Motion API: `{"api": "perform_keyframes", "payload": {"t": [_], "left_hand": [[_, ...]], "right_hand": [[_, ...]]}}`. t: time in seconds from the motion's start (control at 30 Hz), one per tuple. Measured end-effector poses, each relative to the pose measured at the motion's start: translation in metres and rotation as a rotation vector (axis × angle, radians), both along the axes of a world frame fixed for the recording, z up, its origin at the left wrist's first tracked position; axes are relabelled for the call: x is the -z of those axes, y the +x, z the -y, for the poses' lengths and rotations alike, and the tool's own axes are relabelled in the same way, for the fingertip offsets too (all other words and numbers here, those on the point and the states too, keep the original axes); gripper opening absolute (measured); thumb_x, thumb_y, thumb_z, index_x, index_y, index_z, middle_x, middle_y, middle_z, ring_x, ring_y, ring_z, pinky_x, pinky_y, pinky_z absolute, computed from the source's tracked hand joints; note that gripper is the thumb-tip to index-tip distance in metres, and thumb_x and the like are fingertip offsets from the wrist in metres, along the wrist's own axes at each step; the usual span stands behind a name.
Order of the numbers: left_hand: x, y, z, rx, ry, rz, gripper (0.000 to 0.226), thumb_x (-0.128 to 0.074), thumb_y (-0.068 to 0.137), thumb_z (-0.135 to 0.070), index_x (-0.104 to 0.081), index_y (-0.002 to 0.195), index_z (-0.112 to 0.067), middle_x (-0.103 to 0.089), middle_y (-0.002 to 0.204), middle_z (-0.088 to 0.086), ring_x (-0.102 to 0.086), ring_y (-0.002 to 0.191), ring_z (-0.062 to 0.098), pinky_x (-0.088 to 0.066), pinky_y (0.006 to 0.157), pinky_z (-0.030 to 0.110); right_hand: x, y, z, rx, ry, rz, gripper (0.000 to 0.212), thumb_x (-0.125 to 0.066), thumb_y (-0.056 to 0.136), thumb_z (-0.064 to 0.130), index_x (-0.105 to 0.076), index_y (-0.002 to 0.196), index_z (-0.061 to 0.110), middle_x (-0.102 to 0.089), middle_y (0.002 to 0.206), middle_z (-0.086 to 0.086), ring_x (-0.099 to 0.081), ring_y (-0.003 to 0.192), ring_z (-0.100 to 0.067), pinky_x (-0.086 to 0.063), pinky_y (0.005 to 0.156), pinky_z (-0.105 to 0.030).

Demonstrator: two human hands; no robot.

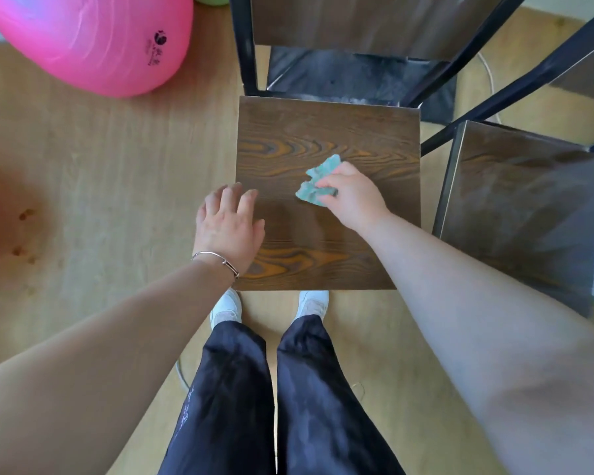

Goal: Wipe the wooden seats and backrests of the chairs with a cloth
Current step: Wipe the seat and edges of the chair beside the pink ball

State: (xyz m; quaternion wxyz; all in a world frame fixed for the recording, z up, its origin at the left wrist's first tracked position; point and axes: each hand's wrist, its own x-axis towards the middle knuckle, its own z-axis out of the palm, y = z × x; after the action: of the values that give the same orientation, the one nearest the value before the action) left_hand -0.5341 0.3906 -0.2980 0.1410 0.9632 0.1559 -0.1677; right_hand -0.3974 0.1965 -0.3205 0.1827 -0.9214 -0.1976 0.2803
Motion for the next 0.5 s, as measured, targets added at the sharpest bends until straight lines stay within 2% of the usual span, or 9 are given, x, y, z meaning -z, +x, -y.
{"api": "perform_keyframes", "payload": {"t": [0.1, 0.2, 0.27, 0.4, 0.5], "left_hand": [[0.006, 0.010, 0.009, -0.004, 0.002, 0.004, 0.052, -0.053, 0.091, -0.037, -0.042, 0.139, -0.020, -0.039, 0.144, 0.007, -0.030, 0.132, 0.033, -0.032, 0.104, 0.047], [0.011, 0.021, 0.014, -0.008, 0.005, 0.003, 0.051, -0.051, 0.092, -0.037, -0.041, 0.140, -0.020, -0.038, 0.144, 0.007, -0.029, 0.133, 0.032, -0.031, 0.106, 0.046], [0.014, 0.028, 0.016, -0.015, 0.005, -0.013, 0.051, -0.050, 0.093, -0.038, -0.040, 0.140, -0.020, -0.038, 0.144, 0.006, -0.029, 0.133, 0.032, -0.030, 0.106, 0.046], [0.020, 0.040, 0.016, -0.057, 0.005, -0.054, 0.050, -0.048, 0.094, -0.040, -0.039, 0.140, -0.021, -0.039, 0.141, 0.006, -0.031, 0.129, 0.032, -0.032, 0.104, 0.044], [0.023, 0.044, 0.017, -0.073, 0.007, -0.056, 0.050, -0.047, 0.094, -0.040, -0.039, 0.140, -0.022, -0.039, 0.140, 0.005, -0.032, 0.127, 0.032, -0.032, 0.103, 0.044]], "right_hand": [[0.009, 0.002, 0.013, 0.064, 0.012, -0.005, 0.031, -0.061, 0.092, 0.019, -0.063, 0.122, 0.024, -0.048, 0.127, 0.005, -0.059, 0.097, -0.018, -0.050, 0.092, -0.037], [0.009, 0.005, 0.019, 0.200, 0.068, 0.119, 0.019, -0.058, 0.093, 0.015, -0.063, 0.111, 0.018, -0.052, 0.114, 0.003, -0.059, 0.084, -0.017, -0.055, 0.078, -0.037], [0.009, 0.007, 0.017, 0.224, 0.073, 0.159, 0.011, -0.057, 0.093, 0.016, -0.063, 0.102, 0.016, -0.056, 0.104, 0.001, -0.058, 0.082, -0.019, -0.055, 0.074, -0.039], [0.018, 0.001, 0.002, -0.040, 0.126, 0.187, 0.010, -0.061, 0.090, 0.024, -0.063, 0.088, 0.014, -0.059, 0.094, 0.001, -0.057, 0.088, -0.022, -0.049, 0.068, -0.035], [0.032, -0.007, -0.009, -0.185, 0.091, 0.209, 0.019, -0.068, 0.087, 0.028, -0.069, 0.100, 0.014, -0.060, 0.102, 0.000, -0.053, 0.104, -0.022, -0.051, 0.074, -0.035]]}}
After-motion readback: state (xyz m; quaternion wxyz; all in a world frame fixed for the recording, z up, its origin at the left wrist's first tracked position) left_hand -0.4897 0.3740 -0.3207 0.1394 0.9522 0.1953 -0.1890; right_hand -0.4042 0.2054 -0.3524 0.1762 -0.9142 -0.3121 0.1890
